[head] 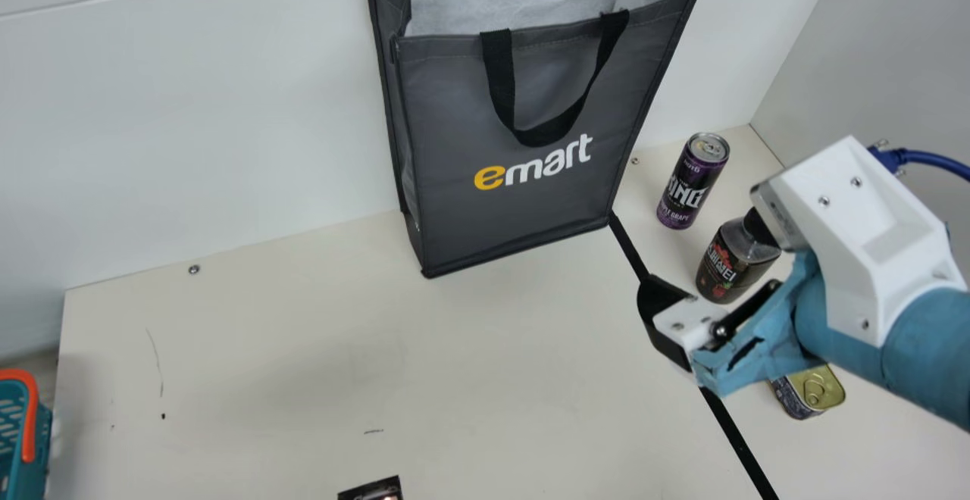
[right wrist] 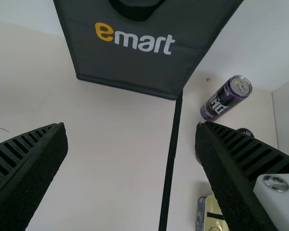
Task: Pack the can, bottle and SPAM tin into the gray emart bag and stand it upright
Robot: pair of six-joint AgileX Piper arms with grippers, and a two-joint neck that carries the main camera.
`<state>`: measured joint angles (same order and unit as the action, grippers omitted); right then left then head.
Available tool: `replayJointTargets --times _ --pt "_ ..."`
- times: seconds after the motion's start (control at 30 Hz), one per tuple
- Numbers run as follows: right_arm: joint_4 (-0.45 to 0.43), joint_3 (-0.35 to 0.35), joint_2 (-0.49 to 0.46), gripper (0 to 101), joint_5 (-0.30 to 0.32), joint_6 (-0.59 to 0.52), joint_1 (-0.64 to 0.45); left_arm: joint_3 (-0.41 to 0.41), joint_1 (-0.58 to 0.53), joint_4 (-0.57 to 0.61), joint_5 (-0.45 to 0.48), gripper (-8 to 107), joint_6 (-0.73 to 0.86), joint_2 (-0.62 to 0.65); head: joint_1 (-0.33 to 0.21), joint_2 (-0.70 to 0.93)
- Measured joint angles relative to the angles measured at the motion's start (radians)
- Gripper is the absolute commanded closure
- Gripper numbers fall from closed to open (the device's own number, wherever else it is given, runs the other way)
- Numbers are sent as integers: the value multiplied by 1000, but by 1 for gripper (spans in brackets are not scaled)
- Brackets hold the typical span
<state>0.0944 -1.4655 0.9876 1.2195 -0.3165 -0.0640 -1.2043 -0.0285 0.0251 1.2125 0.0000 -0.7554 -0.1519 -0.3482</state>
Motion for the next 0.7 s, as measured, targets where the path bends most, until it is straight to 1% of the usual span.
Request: replayJointTargets --times 0.2,0.43,0.7 --pt "50 -50 58 6 0 -99 -48 0 0 0 0 9 0 0 0 0" --pt "76 -109 129 6 0 -210 -68 0 0 0 0 9 0 0 0 0" --pt "103 -188 207 6 0 -306 -84 0 0 0 0 9 0 0 0 0"
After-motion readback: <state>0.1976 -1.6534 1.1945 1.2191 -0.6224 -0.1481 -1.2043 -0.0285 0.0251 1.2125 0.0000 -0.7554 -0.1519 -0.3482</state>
